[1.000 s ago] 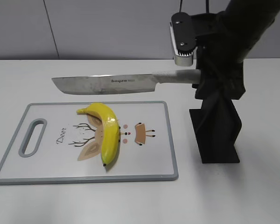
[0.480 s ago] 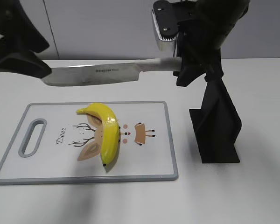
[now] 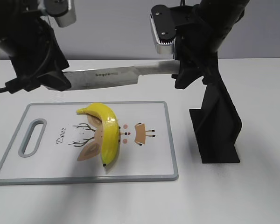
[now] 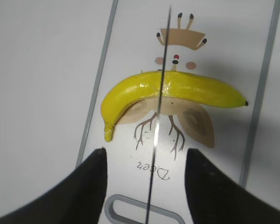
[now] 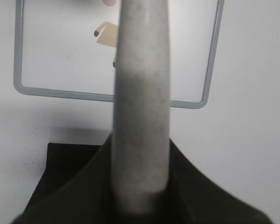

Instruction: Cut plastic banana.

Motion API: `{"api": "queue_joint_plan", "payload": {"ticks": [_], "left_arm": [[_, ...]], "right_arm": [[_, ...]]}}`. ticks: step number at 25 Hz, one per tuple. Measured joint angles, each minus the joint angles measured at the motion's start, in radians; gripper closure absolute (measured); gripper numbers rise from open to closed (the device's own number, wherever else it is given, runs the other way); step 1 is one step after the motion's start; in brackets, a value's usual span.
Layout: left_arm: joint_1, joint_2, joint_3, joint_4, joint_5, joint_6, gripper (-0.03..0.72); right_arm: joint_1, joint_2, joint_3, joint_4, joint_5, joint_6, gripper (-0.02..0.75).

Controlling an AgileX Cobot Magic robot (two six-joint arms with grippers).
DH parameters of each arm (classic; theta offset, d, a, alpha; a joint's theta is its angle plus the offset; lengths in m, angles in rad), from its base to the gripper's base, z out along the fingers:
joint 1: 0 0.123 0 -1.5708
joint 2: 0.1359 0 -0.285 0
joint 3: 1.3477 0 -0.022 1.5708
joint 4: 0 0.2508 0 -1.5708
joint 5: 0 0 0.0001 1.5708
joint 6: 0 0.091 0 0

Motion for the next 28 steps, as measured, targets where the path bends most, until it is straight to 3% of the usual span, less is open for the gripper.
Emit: {"api": "queue_joint_plan", "payload": {"ticks": [3, 6, 10, 12, 21, 28], "left_arm": [[0.0, 0.023, 0.0, 0.001, -0.034, 0.0, 0.218], [0.0, 0.026, 0.0, -0.001, -0.071, 0.0, 0.309], [0.0, 0.029, 0.0, -0.008, -0.056, 0.0, 0.584], [0.0, 0.037, 0.0, -0.015, -0.043, 0.0, 0.655], [0.0, 0.081, 0.0, -0.009, -0.075, 0.009, 0.682], [0.002, 0.336, -0.001, -0.03, -0.126, 0.011, 0.682]], "right_arm": [[0.0, 0.003, 0.0, 0.003, -0.008, 0.0, 0.571], [0.0, 0.007, 0.0, 0.009, -0.009, 0.0, 0.571], [0.0, 0.007, 0.0, 0.017, -0.018, 0.005, 0.571], [0.0, 0.007, 0.0, 0.024, -0.018, 0.005, 0.571], [-0.005, 0.061, -0.004, 0.029, -0.035, 0.003, 0.571], [-0.008, 0.276, -0.006, 0.009, -0.069, 0.001, 0.571]]}}
